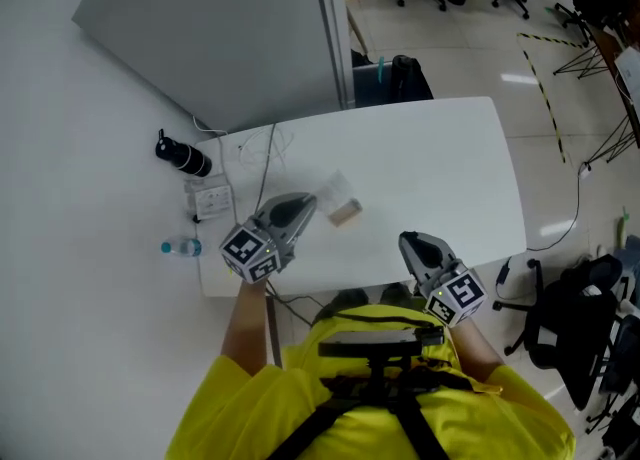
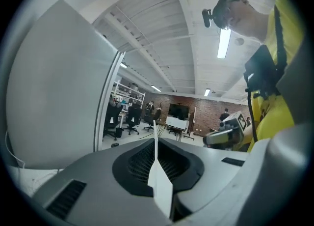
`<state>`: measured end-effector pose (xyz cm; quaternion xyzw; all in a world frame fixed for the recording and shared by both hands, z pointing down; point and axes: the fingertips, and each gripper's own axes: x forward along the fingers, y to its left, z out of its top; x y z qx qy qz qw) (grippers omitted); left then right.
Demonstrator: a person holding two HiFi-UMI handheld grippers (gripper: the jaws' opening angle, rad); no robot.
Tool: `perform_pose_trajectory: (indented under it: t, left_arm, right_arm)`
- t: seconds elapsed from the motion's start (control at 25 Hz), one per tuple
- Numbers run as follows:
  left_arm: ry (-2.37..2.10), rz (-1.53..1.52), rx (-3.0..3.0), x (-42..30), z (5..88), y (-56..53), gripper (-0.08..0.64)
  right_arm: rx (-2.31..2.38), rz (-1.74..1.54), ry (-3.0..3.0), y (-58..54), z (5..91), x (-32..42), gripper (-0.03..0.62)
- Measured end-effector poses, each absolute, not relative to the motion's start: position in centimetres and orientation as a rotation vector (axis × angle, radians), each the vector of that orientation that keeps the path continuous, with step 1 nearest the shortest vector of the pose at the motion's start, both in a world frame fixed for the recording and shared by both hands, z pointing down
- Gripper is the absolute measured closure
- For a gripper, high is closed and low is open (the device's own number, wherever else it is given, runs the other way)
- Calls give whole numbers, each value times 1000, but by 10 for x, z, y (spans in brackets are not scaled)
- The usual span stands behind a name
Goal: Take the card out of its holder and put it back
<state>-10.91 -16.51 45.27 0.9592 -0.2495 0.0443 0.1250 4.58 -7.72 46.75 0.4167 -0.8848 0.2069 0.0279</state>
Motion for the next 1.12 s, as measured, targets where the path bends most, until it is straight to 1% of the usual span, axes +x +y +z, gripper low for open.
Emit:
perform_pose_trajectory:
  t: [0.16,0.32,0.44,0.76,1.0,1.12]
  left_arm:
    - [-725,135,2816,-105,378,-148,545]
    - [-698,133,2863,-103,335,-143,545]
    - [-744,168,2886,-101,329,-143,545]
    - [-797,103,2881,-102,322,-139,545]
    - [-909,98,2869,-113,325,-144,545]
    - [-895,86,2872,-114,323,-141,545]
  right_arm:
    - [1316,654,-2738,-81,466,61,586]
    - [1309,640,-2750,-82,465,68,586]
    - [1293,616,-2762,-79,462,72,585]
    - [1279,607,-2786,-87,448,74,586]
    - [1292,525,-2777,-102,438,77,585]
    - [1270,503,-2771,-102,438,77,585]
